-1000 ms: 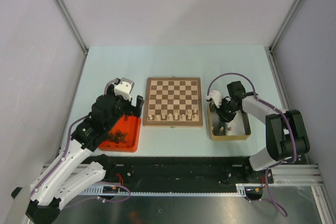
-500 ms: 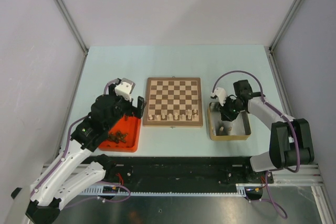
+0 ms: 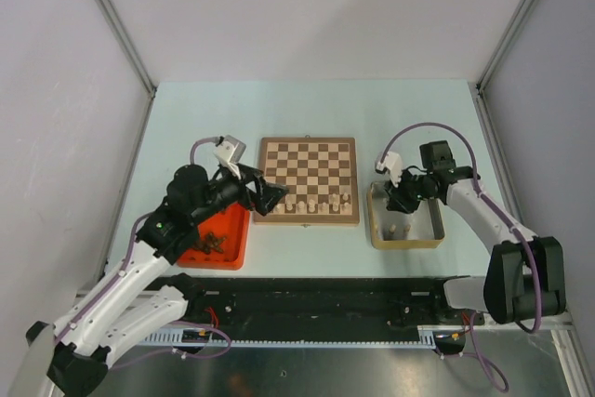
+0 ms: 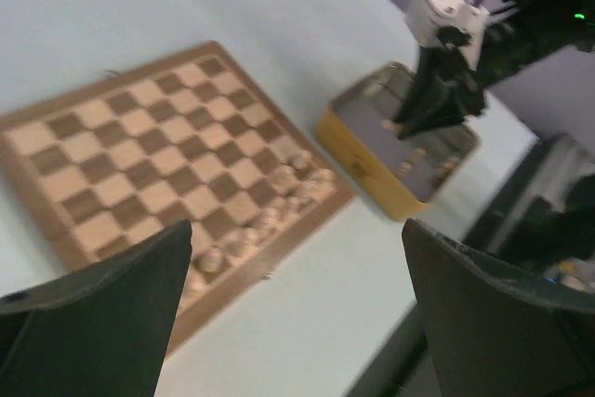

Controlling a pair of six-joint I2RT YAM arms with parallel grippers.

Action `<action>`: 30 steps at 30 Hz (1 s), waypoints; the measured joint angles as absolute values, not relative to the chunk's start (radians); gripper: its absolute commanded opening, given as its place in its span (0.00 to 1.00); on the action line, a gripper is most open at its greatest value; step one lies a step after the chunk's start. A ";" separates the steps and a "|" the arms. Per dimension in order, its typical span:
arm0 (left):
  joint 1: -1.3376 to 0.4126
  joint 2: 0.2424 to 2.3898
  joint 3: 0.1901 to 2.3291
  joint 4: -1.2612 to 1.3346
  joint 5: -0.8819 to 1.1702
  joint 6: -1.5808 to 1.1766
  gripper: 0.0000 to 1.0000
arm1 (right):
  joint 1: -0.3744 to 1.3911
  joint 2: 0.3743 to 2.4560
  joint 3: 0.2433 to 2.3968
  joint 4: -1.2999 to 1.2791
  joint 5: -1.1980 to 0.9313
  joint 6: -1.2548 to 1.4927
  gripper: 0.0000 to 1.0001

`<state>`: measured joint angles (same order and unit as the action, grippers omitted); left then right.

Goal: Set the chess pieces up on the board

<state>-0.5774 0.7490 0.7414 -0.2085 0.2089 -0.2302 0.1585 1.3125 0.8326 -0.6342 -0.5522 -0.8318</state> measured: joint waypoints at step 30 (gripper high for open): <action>-0.826 1.351 0.641 0.492 0.426 -0.978 0.68 | 0.526 1.105 0.833 -0.646 -0.746 -0.912 0.01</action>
<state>-0.8261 1.3506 0.6411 0.4919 0.4263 -0.9775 0.5259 1.1053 0.8326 -0.6464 -0.7460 -0.9115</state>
